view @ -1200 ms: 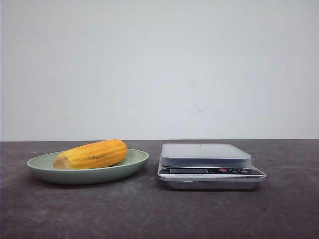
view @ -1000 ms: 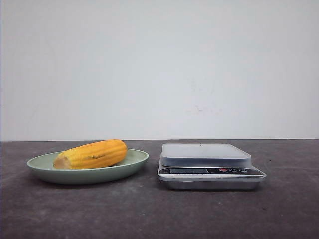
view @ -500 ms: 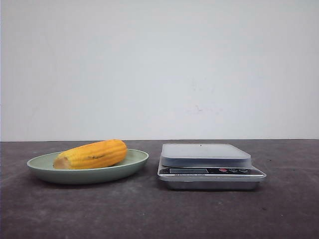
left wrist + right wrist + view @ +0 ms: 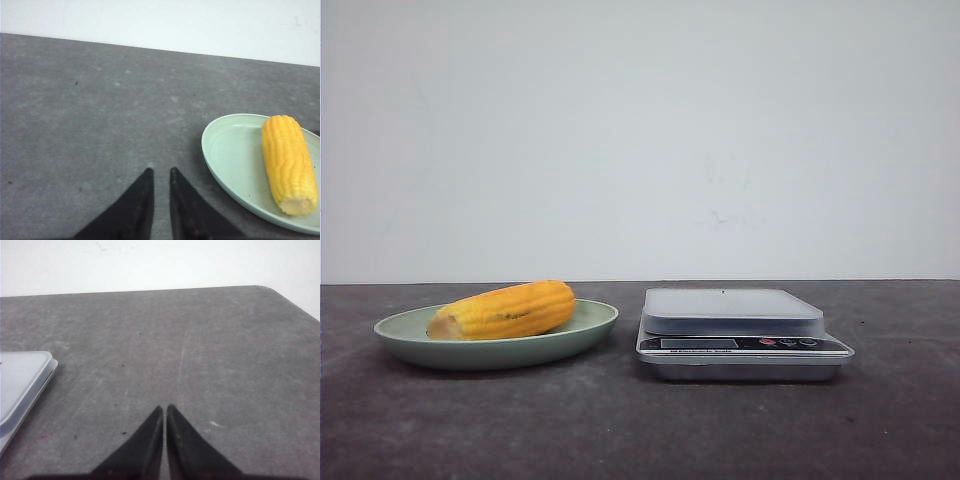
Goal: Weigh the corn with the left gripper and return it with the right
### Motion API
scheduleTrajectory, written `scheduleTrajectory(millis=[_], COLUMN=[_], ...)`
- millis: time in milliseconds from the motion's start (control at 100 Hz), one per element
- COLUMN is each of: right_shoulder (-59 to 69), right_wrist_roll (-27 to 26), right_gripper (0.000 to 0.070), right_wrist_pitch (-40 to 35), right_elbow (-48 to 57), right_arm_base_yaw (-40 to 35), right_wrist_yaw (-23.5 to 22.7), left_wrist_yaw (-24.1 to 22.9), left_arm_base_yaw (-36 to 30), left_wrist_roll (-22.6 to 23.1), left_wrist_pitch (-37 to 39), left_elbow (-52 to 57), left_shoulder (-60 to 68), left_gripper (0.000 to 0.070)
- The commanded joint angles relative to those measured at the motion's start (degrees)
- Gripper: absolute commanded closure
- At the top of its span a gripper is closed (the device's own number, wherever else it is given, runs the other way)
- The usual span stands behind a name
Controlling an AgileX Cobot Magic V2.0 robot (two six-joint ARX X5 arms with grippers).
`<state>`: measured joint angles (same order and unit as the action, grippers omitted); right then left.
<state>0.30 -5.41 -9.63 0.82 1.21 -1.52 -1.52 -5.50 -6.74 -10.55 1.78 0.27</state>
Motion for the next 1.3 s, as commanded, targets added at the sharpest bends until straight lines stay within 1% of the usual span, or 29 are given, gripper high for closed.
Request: scheduleTrajectory(millis=[0, 130, 320, 470, 560, 620, 700, 740, 830, 920, 1000, 1140, 1230, 1290], right_shoulder=[-0.04, -0.04, -0.04, -0.07, -0.07, -0.07, -0.07, -0.07, -0.02, 1.11, 3.43, 9.64, 12.92, 14.53], right_wrist_roll=[-0.72, 0.13, -0.26, -0.17, -0.46, -1.77, -3.39, -4.07, -6.73, -8.26, -10.93, -11.06, -10.21, -9.66], right_gripper=[0.0691, 0.0691, 0.0691, 0.0691, 0.0691, 0.0691, 0.0692, 0.0693, 0.0694, 0.0694, 0.0695, 0.0695, 0.0693, 0.068], right_wrist_pitch=[-0.02, 0.2, -0.46, -0.35, -0.44, -0.24, 0.9, 1.95, 3.1, 1.97, 0.33, -5.05, -8.57, -10.84], right_elbow=[-0.24, -0.24, -0.24, -0.24, -0.24, -0.24, -0.22, 0.09, 2.58, 7.39, 12.83, 23.1, 28.59, 31.71], right_arm_base_yaw=[-0.07, -0.04, -0.07, -0.07, -0.07, -0.07, -0.07, -0.07, -0.07, -0.07, -0.07, -0.07, -0.07, -0.07], right_wrist_yaw=[0.02, 0.04, -0.07, -0.22, -0.22, -0.22, -0.24, -0.24, -1.22, -1.68, -1.7, -1.64, -1.75, -1.84], left_wrist_yaw=[0.04, 0.04, -0.07, 0.04, 0.07, 0.09, 0.17, 0.72, 0.94, 1.16, 1.14, 2.12, 3.69, 5.07], left_arm_base_yaw=[0.02, 0.02, 0.02, 0.02, 0.0, 0.0, -0.04, -0.04, -0.09, -0.09, -0.09, -0.09, -0.09, -0.09], left_wrist_roll=[0.74, 0.72, 0.7, -0.22, -0.33, -2.43, -8.04, -10.12, -12.98, -13.97, -15.45, -14.58, -12.57, -10.88], left_wrist_pitch=[-0.2, -0.2, -0.02, 0.2, 1.79, 4.57, 9.7, 10.6, 8.98, 6.67, 5.18, 4.17, 2.16, 0.09], left_elbow=[-0.98, -0.98, -0.98, -0.98, -0.98, -0.98, -0.87, -0.07, 3.58, 8.72, 14.62, 25.9, 32.81, 36.76], left_shoulder=[-0.07, -0.09, -0.07, -0.07, -0.09, -0.07, -0.07, -0.07, 0.68, 3.3, 7.17, 16.7, 22.71, 25.88], left_gripper=[0.068, 0.068, 0.068, 0.068, 0.068, 0.068, 0.0689, 0.0689, 0.0687, 0.0686, 0.0686, 0.0687, 0.0685, 0.0647])
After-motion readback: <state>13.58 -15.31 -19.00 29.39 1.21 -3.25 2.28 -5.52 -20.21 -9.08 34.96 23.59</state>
